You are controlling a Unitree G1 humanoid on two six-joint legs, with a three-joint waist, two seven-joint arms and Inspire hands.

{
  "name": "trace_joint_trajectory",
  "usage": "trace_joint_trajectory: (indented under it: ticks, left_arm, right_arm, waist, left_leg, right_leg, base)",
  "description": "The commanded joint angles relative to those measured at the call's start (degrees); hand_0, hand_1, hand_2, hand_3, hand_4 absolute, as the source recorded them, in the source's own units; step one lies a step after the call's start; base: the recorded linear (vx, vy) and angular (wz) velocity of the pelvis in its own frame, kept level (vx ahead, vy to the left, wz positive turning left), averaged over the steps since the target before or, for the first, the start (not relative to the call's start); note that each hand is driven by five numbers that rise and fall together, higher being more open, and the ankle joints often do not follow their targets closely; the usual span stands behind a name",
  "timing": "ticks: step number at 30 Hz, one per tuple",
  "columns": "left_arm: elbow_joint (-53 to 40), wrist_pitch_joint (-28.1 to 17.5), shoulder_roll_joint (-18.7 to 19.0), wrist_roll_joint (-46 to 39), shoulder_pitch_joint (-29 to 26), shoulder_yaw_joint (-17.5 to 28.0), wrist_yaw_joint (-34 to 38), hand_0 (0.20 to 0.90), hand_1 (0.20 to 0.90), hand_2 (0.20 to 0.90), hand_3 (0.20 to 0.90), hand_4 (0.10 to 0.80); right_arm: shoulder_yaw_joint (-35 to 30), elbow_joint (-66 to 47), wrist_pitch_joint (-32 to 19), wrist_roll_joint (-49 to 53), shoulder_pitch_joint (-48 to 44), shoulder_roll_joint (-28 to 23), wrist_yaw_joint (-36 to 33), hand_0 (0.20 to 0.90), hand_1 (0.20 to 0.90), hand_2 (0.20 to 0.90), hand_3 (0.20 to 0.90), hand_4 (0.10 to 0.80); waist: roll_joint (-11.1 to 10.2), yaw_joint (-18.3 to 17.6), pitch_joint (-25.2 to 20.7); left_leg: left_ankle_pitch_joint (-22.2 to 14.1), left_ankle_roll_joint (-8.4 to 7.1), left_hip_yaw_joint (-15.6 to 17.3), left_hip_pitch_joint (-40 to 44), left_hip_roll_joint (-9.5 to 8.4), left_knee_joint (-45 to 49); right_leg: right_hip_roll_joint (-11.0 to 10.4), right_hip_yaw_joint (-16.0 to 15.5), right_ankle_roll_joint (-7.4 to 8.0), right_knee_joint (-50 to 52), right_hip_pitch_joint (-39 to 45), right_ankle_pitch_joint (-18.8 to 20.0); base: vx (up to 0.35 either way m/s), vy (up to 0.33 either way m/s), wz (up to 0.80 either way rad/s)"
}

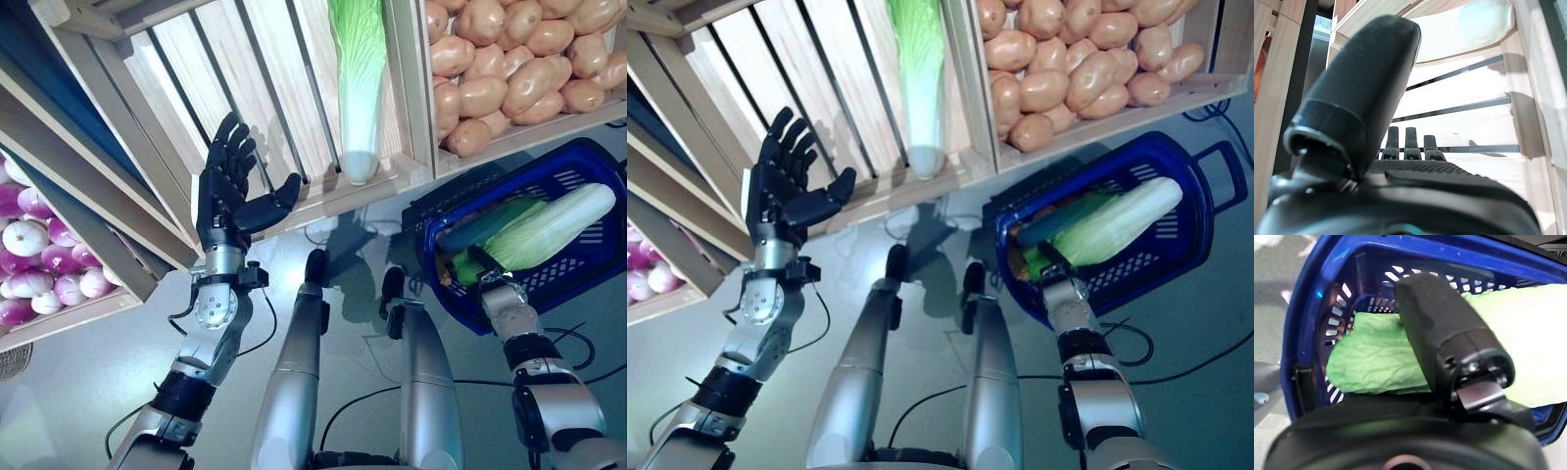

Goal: Put vegetables into the basket

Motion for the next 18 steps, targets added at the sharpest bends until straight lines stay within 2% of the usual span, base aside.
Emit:
trace_joint_trajectory:
  ticks: [1,5,10,14,18]
  left_arm:
    - [-5.0,-5.0,-2.1,0.9,-2.8,1.1,-0.8,0.9,0.9,0.9,0.9,0.8]
    - [-4.9,-5.1,-1.8,0.4,-2.6,1.1,-2.3,0.9,0.9,0.9,0.9,0.8]
    - [-5.8,-7.1,0.5,7.2,-3.1,0.9,-3.5,0.9,0.9,0.9,0.9,0.8]
    - [-8.1,-7.3,4.6,15.7,-5.9,1.1,-4.5,0.9,0.9,0.9,0.9,0.8]
    - [-10.0,-4.0,9.7,24.3,-10.3,1.1,-5.3,0.9,0.9,0.9,0.9,0.8]
  right_arm:
    - [-2.5,-0.8,-1.0,-5.1,2.0,-7.3,-5.1,0.9,0.9,0.9,0.9,0.8]
    - [-3.1,-0.1,0.4,-4.9,2.4,-7.5,-7.5,0.9,0.9,0.9,0.9,0.8]
    - [-4.8,2.2,0.0,0.9,2.9,-7.7,-9.8,0.9,0.9,0.9,0.9,0.8]
    - [-5.3,2.2,-3.2,5.4,3.7,-6.7,-9.9,0.9,0.9,0.9,0.9,0.8]
    - [-4.8,0.4,-5.1,4.5,4.6,-5.9,-10.3,0.9,0.9,0.9,0.9,0.8]
  waist:
    - [4.0,0.0,-0.2]
    - [3.9,0.0,-0.2]
    - [3.9,0.1,-0.2]
    - [4.0,-0.1,-0.2]
    - [4.4,-0.8,-0.2]
  left_leg:
    - [-2.4,4.36,3.9,0.4,-2.28,0.5]
    - [-2.3,4.36,3.9,0.7,-2.28,0.3]
    - [-2.2,4.56,4.0,1.3,-2.3,-0.5]
    - [-2.4,4.73,4.3,2.1,-2.33,-0.7]
    - [-2.4,4.45,4.9,2.8,-2.27,-0.5]
  right_leg:
    - [1.3,-2.3,-1.84,-3.2,1.9,7.0]
    - [1.4,-2.2,-1.81,-3.8,2.2,7.3]
    - [1.7,-2.2,-1.79,-5.0,2.8,7.7]
    - [2.0,-1.9,-1.85,-4.9,3.3,7.5]
    - [2.1,-1.4,-1.78,-4.8,3.7,7.6]
  base:
    - [0.0,0.0,0.0]
    - [0.0,0.0,0.0]
    - [0.0,0.0,0.0]
    - [-0.001,0.01,0.0]
    - [-0.001,0.054,-0.04]
